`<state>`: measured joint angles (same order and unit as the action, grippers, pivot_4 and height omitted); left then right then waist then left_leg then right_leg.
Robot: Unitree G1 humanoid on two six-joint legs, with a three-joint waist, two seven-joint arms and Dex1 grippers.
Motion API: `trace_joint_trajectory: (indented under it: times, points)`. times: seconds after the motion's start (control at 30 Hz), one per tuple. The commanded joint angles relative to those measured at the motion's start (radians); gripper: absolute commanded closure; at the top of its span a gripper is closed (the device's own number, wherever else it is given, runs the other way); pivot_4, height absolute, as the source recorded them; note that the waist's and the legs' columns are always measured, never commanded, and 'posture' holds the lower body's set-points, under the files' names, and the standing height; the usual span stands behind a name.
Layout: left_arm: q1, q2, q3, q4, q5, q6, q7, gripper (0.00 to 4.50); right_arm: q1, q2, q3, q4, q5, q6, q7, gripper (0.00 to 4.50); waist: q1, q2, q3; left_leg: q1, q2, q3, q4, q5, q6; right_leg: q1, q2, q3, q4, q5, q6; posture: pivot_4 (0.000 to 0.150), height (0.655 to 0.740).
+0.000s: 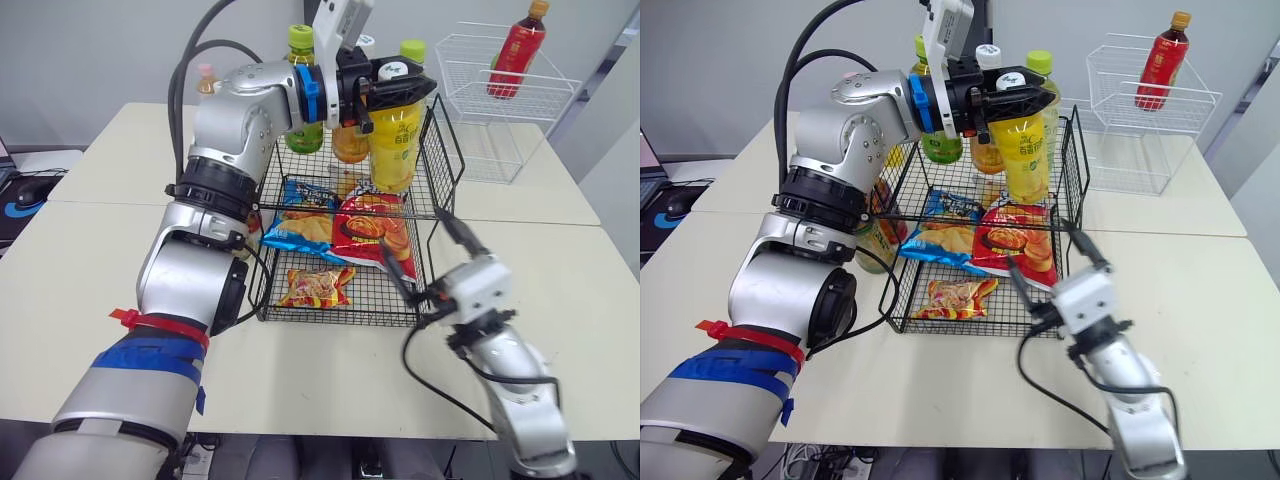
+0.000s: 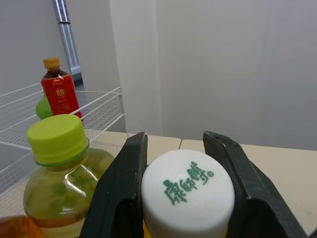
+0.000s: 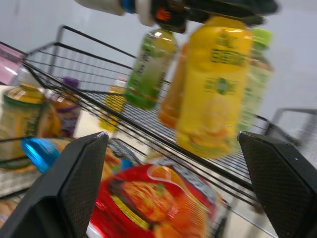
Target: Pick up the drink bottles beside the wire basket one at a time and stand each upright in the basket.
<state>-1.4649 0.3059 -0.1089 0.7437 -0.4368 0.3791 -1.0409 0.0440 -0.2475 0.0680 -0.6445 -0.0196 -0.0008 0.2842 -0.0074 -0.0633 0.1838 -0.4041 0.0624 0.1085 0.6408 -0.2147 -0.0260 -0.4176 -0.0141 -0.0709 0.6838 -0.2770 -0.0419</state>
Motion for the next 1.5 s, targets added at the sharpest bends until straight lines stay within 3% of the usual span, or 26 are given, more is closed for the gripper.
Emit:
trace_joint_trajectory:
  times: [0.03,0.1,0.17,0.4,0.43,0.73,1.03,1.27,1.4,1.5]
  points:
    - [-0.057,-0.023,0.045,0.000,0.017,-0.054,-0.015,3.11,0.008,-0.008,-0.047,-0.060,0.052,-0.048,0.009,0.00,-0.002,0.000,0.000,0.000,0.000,0.000,0.000,0.000,0.000,0.000,0.000,0.000,0.000,0.000,0.000,0.150,0.7400]
    - [-0.057,-0.030,0.053,0.007,0.025,-0.055,-0.021,3.11,0.009,-0.012,-0.046,-0.062,0.051,-0.046,0.010,0.00,-0.003,0.000,0.000,0.002,0.000,0.000,0.000,0.000,0.000,0.000,0.001,0.001,0.003,0.000,0.000,0.150,0.7400]
    - [-0.057,-0.035,0.064,0.008,0.023,-0.048,-0.033,2.32,-0.006,-0.010,-0.034,-0.062,0.044,-0.035,0.008,0.00,-0.004,0.000,0.000,0.002,0.000,0.000,0.000,0.000,0.000,0.000,0.001,0.002,0.004,0.000,-0.001,0.150,0.7400]
    - [-0.063,-0.028,0.103,-0.001,0.030,-0.040,-0.040,0.19,-0.056,-0.008,-0.006,-0.067,0.037,0.011,0.008,0.00,-0.010,0.000,0.000,0.003,0.000,0.000,0.003,0.000,0.000,0.001,0.001,0.002,0.007,0.000,0.000,0.150,0.7400]
    - [-0.062,-0.025,0.108,-0.009,0.029,-0.037,-0.042,0.07,-0.062,-0.009,-0.005,-0.068,0.039,0.016,0.009,0.00,-0.010,0.000,0.000,0.003,0.000,0.000,0.003,0.000,0.000,0.001,0.001,0.002,0.007,0.000,0.000,0.150,0.7400]
    - [0.038,0.093,0.216,-0.292,-0.083,0.166,-0.017,0.07,-0.167,-0.033,0.003,-0.060,0.114,0.090,0.075,0.00,-0.026,0.001,0.000,0.004,0.000,0.001,0.004,0.000,0.000,0.000,0.001,0.003,0.010,0.000,-0.001,0.150,0.7400]
    - [0.369,0.276,0.383,-0.742,-0.197,0.413,0.198,0.07,-0.318,-0.085,0.023,0.021,0.277,0.149,0.237,0.00,-0.023,0.001,0.000,0.007,0.001,0.000,0.005,0.001,-0.001,0.002,0.001,0.003,0.014,0.000,-0.001,0.150,0.7400]
    - [0.698,0.435,0.651,-1.073,-0.295,0.585,0.395,0.07,-0.413,-0.135,0.040,0.182,0.395,0.149,0.429,0.00,-0.025,0.001,0.000,0.007,0.001,0.001,0.004,0.001,-0.001,0.002,0.000,0.004,0.013,0.000,-0.001,0.150,0.7400]
    - [0.975,0.508,0.835,-1.223,-0.341,0.661,0.404,0.07,-0.453,-0.142,0.071,0.268,0.416,0.108,0.543,0.00,-0.026,0.001,-0.001,0.007,0.001,0.000,0.004,0.001,-0.001,0.003,0.000,0.002,0.014,0.000,-0.001,0.150,0.7400]
    - [1.218,0.500,0.952,-1.318,-0.355,0.664,0.379,0.07,-0.469,-0.133,0.083,0.318,0.421,0.077,0.594,0.00,-0.022,0.001,-0.001,0.010,0.001,0.000,0.003,-0.001,0.001,0.004,-0.001,0.003,0.013,0.000,-0.001,0.150,0.7400]
